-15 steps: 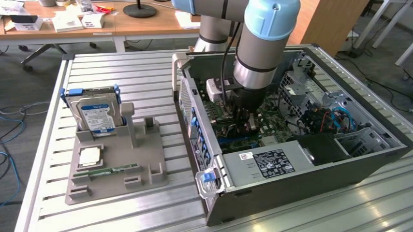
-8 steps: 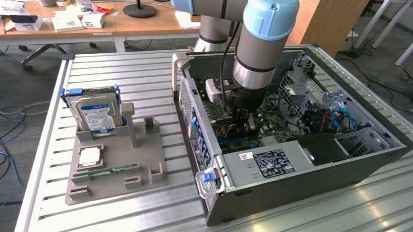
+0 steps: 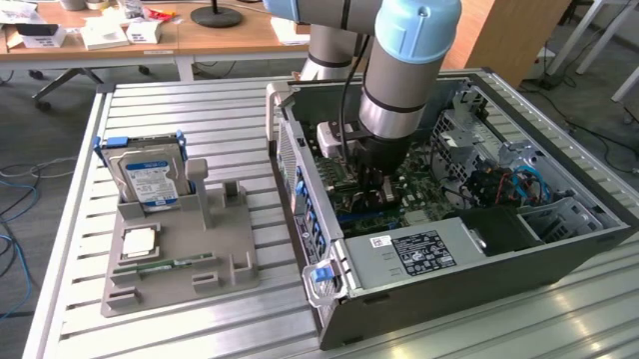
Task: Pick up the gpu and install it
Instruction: 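Insert the gpu into the slot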
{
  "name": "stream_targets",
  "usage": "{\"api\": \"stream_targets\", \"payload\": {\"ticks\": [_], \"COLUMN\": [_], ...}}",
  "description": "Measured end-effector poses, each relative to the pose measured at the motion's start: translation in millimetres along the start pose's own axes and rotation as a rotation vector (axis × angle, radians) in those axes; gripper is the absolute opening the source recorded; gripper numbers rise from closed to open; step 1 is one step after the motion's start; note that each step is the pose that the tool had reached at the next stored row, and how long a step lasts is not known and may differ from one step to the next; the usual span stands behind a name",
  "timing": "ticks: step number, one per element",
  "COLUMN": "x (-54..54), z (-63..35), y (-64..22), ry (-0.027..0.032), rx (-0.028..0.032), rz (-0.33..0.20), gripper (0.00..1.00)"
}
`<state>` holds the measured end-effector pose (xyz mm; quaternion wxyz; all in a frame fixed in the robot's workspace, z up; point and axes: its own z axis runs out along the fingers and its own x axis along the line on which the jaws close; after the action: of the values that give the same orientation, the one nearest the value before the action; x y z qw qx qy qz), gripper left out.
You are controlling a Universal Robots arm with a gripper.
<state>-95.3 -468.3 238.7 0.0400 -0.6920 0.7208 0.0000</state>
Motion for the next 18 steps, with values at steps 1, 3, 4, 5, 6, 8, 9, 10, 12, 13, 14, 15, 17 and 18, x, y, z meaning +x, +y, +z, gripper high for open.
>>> {"api": "stream_targets", "payload": {"ticks": [1, 3, 4, 5, 6, 8, 9, 10, 12, 13, 14, 15, 17, 18], "x": [0.0, 0.0, 0.0, 0.0, 0.0, -0.2, -0.3, -0.5, -0.7, -0.9, -1.0, -1.1, -1.5, -1.7], "z": [-0.1, -0.2, -0.4, -1.1, -2.0, -4.9, -6.6, -8.6, -13.1, -15.5, -17.9, -20.5, -26.0, -29.0], "y": [-0.3, -0.3, -0.3, -0.3, -0.4, -0.6, -0.6, -0.8, -1.0, -1.2, -1.3, -1.4, -1.7, -1.9], "ry": [0.0002, 0.0004, 0.0004, 0.0009, 0.0006, 0.0006, 0.0004, 0.0005, 0.0005, 0.0005, 0.0004, 0.0005, 0.0004, 0.0004], "rx": [-0.0001, -0.0002, -0.0002, -0.0005, -0.0004, -0.0003, -0.0003, -0.0003, -0.0003, -0.0003, -0.0002, -0.0003, -0.0003, -0.0002], "rz": [-0.001, -0.001, -0.001, -0.001, -0.001, -0.001, -0.001, -0.001, -0.001, -0.001, -0.001, -0.001, -0.001, -0.001], "gripper": [0.33, 0.40, 0.40, 0.40, 0.40, 0.40, 0.40, 0.40, 0.40, 0.40, 0.40, 0.40, 0.40, 0.40]}}
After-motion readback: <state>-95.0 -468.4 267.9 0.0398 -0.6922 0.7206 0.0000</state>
